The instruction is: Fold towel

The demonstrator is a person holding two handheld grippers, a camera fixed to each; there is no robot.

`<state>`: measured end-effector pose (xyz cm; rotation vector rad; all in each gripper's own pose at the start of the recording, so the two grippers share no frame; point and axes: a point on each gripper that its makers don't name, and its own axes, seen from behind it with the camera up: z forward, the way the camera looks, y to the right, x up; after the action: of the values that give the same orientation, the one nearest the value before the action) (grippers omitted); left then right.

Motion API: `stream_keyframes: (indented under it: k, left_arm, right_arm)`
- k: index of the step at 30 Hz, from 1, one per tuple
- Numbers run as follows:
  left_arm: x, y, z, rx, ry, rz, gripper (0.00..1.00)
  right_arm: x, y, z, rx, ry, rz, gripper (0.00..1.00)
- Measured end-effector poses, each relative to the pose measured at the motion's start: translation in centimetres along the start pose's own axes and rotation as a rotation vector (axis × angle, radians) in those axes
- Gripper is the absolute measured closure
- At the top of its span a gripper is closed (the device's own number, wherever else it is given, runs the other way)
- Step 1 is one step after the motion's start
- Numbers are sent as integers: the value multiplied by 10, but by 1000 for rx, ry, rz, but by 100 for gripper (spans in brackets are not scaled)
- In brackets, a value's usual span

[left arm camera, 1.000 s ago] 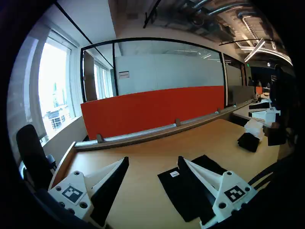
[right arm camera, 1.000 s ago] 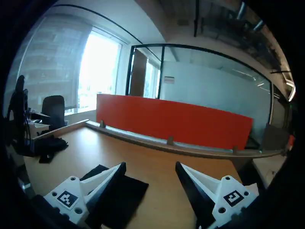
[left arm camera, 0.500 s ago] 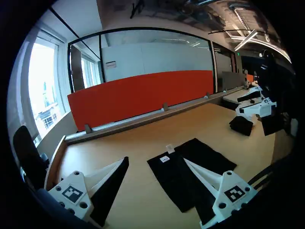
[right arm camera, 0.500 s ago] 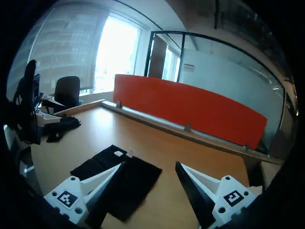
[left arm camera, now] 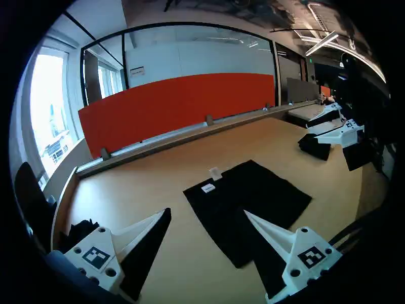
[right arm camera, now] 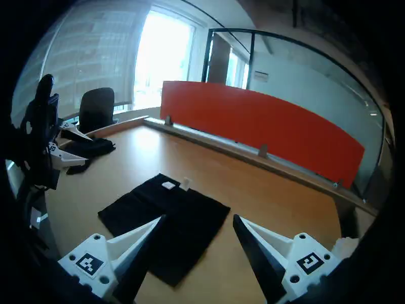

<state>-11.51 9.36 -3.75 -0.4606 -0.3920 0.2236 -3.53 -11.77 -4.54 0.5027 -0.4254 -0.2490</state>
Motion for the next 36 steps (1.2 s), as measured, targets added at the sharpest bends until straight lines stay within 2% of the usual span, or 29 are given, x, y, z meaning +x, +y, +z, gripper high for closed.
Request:
stream_keyframes:
  k: [20, 26, 36]
  left_arm:
    - [-78, 31, 28, -87, -149, 14, 5]
    - [-94, 37, 36, -113, -185, 37, 5]
    - [-119, 49, 46, -158, -246, 48, 5]
  right_arm:
    - [-78, -34, 29, 75, -144, -16, 0]
    - [-96, -44, 36, 94, -180, -12, 0]
    - [-133, -54, 43, 113, -257, -13, 0]
